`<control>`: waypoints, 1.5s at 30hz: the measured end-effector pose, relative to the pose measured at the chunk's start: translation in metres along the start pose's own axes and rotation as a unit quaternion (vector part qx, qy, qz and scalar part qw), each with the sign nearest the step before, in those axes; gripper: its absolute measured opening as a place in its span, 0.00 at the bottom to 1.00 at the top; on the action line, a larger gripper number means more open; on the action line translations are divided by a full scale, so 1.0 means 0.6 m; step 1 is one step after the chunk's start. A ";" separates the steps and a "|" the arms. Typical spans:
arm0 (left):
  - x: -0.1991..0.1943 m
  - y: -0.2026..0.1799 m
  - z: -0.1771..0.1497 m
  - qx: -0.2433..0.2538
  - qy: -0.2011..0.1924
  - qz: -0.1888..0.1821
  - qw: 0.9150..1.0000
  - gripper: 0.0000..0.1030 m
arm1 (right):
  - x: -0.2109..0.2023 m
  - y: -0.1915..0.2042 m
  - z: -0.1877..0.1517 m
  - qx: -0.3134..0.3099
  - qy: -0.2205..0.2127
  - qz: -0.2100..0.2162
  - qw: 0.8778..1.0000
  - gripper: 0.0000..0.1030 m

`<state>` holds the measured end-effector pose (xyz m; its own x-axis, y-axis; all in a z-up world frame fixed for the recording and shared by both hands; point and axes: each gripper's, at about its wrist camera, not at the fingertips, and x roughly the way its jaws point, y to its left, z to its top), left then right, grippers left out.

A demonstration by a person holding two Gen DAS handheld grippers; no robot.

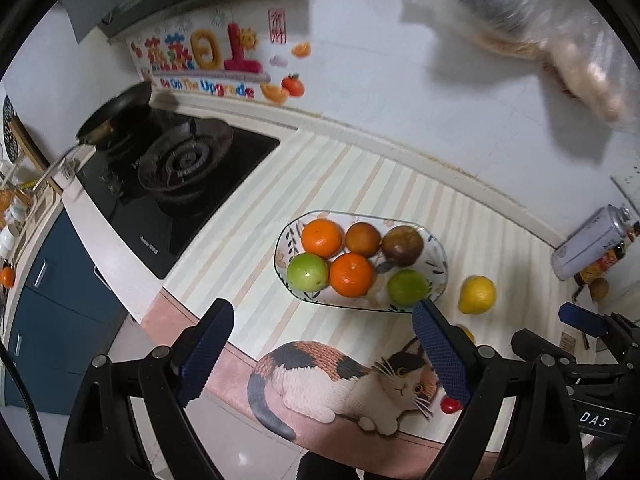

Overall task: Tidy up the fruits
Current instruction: 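Lift both tools away from the plate toward the lemons, then grasp the large lemon with the right gripper while the left gripper grasps the small lemon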

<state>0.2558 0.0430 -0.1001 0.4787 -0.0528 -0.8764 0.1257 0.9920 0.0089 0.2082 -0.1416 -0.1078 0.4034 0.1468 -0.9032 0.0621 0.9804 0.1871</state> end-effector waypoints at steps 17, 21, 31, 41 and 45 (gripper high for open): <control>-0.103 -0.014 -0.034 0.011 -0.032 -0.025 0.999 0.89 | -0.123 0.016 -0.033 -0.005 -0.044 0.016 0.999 0.88; -0.106 -0.017 -0.037 0.012 -0.032 -0.028 0.999 0.89 | -0.120 0.013 -0.031 0.001 -0.044 0.022 0.999 0.88; -0.069 -0.041 -0.027 0.010 -0.045 0.018 0.999 1.00 | -0.056 -0.072 -0.008 0.082 -0.030 0.055 0.995 0.93; 0.118 -0.117 -0.046 0.022 0.042 0.073 0.996 1.00 | 0.211 -0.227 0.019 0.166 0.073 0.037 0.983 0.91; 0.180 -0.153 -0.064 0.033 0.077 0.079 0.993 1.00 | 0.304 -0.245 0.028 0.157 0.114 0.021 0.981 0.84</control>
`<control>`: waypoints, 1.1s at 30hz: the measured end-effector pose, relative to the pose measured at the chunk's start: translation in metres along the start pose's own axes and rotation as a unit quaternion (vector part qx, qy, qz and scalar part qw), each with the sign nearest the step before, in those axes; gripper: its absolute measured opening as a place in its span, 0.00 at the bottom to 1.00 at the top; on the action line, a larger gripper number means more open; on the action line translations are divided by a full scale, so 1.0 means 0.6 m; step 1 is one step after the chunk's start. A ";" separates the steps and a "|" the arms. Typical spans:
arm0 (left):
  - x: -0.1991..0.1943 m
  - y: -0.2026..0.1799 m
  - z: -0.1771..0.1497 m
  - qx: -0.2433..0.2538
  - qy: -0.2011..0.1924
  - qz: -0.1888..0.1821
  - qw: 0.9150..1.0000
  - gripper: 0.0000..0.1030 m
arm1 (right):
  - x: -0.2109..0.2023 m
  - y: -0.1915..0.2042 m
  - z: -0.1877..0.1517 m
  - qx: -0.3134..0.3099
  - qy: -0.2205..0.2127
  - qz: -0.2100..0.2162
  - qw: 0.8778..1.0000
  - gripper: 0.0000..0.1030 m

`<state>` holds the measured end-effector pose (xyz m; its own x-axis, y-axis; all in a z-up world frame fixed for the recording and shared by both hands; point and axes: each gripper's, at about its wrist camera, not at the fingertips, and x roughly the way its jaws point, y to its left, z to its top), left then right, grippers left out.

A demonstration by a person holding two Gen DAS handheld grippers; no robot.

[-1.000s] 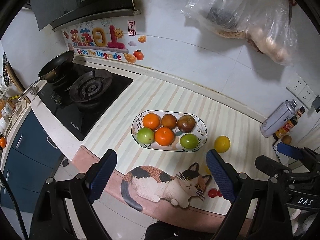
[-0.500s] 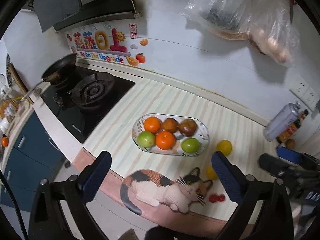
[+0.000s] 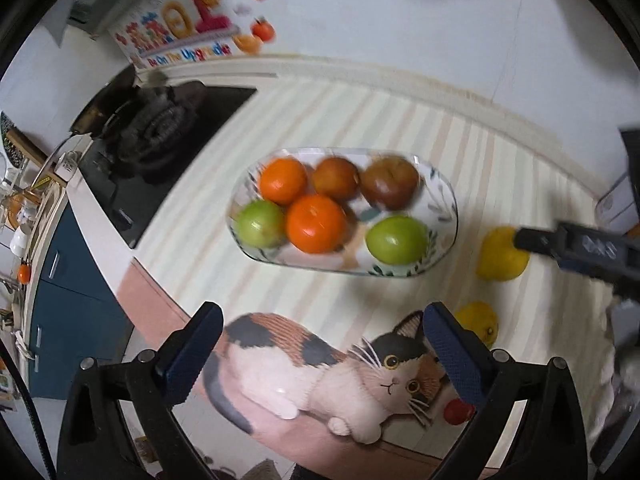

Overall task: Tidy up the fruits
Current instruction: 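Grasp the large lemon with the right gripper while the left gripper grasps the small lemon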

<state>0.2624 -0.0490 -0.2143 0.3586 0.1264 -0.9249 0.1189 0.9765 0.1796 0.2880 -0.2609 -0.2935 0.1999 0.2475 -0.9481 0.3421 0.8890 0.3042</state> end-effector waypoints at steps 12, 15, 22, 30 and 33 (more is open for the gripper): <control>0.070 -0.095 -0.019 0.018 0.070 -0.055 0.996 1.00 | 0.040 -0.047 0.005 -0.025 0.022 0.003 0.999 0.64; 0.075 -0.130 -0.016 0.039 0.076 -0.080 0.993 1.00 | 0.010 -0.087 -0.025 -0.014 0.024 0.000 1.000 0.64; 0.120 -0.223 -0.019 0.111 0.112 -0.124 0.980 0.99 | -0.013 -0.168 -0.081 0.025 0.029 -0.012 0.999 0.64; 0.138 -0.250 -0.024 0.129 0.087 -0.102 0.983 0.55 | -0.004 -0.183 -0.107 0.037 0.030 -0.009 0.999 0.64; 0.141 -0.240 -0.016 0.111 0.091 -0.118 0.983 0.55 | -0.004 -0.183 -0.102 0.035 0.028 -0.011 0.999 0.65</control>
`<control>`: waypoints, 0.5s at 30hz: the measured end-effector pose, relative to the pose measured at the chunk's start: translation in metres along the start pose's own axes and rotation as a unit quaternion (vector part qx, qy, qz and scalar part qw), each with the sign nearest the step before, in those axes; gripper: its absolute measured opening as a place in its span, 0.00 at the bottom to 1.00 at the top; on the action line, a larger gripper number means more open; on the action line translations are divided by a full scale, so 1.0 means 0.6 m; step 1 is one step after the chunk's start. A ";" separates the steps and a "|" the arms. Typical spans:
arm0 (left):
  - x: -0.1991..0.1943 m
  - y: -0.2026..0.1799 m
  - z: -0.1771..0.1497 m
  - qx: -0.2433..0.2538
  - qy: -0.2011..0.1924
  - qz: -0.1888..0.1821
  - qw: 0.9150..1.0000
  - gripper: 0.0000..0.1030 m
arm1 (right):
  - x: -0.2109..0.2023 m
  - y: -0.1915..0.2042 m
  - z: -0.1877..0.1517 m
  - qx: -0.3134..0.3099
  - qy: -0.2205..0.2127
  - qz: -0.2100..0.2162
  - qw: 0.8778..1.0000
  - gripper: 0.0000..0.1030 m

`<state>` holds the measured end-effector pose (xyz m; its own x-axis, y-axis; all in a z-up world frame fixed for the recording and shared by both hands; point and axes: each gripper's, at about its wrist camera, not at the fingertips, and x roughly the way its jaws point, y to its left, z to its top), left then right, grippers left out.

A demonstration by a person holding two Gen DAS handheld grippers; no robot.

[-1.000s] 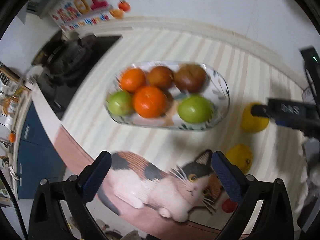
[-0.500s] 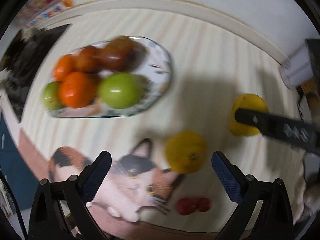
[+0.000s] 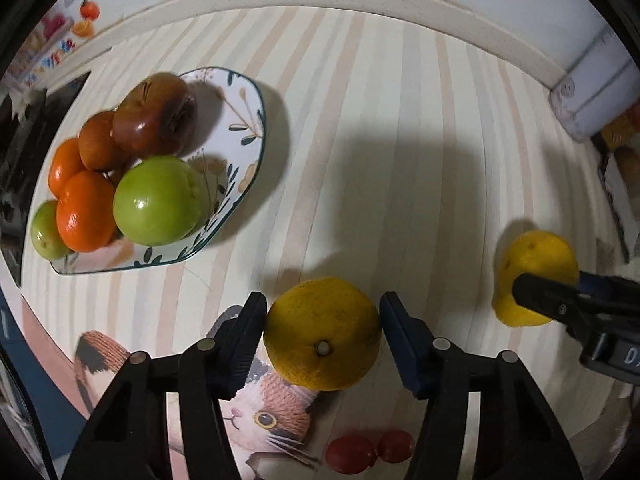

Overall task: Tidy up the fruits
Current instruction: 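Grasp the large lemon with the right gripper while the left gripper grasps the small lemon, then carry both lemons toward the floral plate with both grippers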

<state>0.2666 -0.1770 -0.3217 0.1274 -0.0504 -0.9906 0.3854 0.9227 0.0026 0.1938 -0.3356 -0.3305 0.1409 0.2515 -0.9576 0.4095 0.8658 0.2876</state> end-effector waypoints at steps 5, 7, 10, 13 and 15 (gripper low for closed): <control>-0.006 0.004 0.000 -0.007 -0.001 -0.005 1.000 0.54 | 0.001 0.004 0.009 -0.005 0.001 -0.005 1.000 0.64; -0.010 0.004 -0.007 -0.008 -0.002 -0.008 1.000 0.54 | 0.000 0.006 0.009 -0.004 0.000 -0.008 1.000 0.64; -0.027 0.019 -0.027 -0.013 -0.007 -0.018 1.000 0.53 | 0.000 0.009 0.005 0.002 0.005 0.004 1.000 0.64; -0.060 0.035 -0.032 -0.016 -0.020 -0.025 0.999 0.52 | -0.006 0.022 0.004 0.004 0.003 0.017 1.000 0.64; -0.084 0.055 -0.028 -0.026 -0.028 -0.034 0.999 0.51 | -0.015 0.036 0.007 0.002 -0.002 0.028 1.000 0.64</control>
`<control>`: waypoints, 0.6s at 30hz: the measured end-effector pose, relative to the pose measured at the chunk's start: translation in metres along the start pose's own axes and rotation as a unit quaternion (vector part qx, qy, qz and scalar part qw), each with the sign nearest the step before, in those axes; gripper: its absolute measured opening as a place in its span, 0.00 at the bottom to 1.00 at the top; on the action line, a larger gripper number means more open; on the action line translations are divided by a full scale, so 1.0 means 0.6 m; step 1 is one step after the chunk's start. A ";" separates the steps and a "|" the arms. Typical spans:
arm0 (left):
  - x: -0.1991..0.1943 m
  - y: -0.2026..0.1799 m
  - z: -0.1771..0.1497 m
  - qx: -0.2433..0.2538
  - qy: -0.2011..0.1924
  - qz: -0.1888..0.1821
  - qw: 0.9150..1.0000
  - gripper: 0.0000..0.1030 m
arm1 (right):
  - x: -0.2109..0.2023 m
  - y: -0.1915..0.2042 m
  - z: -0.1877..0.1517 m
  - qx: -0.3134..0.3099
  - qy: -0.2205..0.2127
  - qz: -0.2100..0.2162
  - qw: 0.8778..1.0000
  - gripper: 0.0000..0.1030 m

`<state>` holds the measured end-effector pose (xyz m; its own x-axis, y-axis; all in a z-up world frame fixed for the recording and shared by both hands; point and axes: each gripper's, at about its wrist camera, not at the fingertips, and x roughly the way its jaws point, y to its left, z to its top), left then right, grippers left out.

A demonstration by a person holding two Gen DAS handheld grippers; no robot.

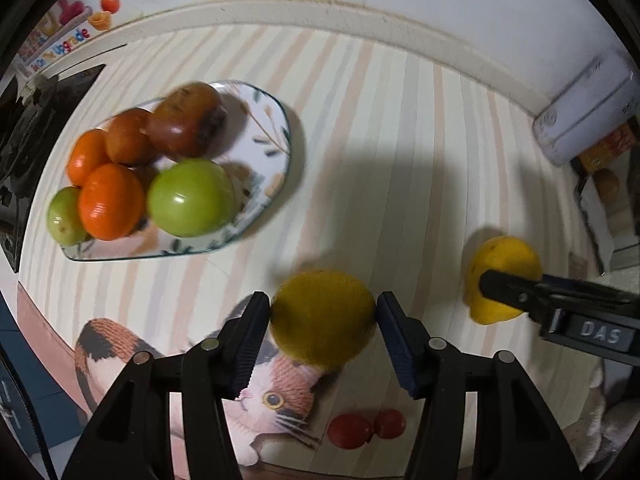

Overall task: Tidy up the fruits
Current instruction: 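Carry both lemons toward the floral plate with both grippers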

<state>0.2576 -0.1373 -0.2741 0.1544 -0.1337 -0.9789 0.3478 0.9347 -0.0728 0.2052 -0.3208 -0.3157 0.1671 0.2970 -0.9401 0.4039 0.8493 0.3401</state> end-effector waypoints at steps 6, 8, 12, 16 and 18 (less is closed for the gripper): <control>-0.094 0.074 0.022 -0.047 -0.046 -0.024 0.998 0.22 | -0.016 0.096 0.033 -0.034 -0.017 0.043 0.998 0.64; -0.117 0.105 0.039 -0.053 -0.062 -0.022 0.996 0.22 | -0.009 0.130 0.047 -0.048 -0.018 0.043 0.998 0.64; -0.069 0.147 0.057 -0.047 -0.019 -0.021 0.998 0.27 | 0.023 0.176 0.065 -0.062 -0.011 0.041 0.997 0.64; -0.023 0.183 0.036 -0.099 0.033 -0.067 0.992 0.27 | 0.031 0.168 0.054 -0.056 -0.001 0.045 0.997 0.64; -0.015 0.180 0.017 -0.099 0.042 -0.072 0.992 0.31 | 0.027 0.151 0.046 -0.049 -0.002 0.039 0.998 0.64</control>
<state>0.3031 -0.0385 -0.2713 0.0354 -0.2509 -0.9674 0.1714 0.9552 -0.2414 0.2696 -0.2511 -0.2994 0.1983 0.3630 -0.9105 0.2992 0.8621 0.4089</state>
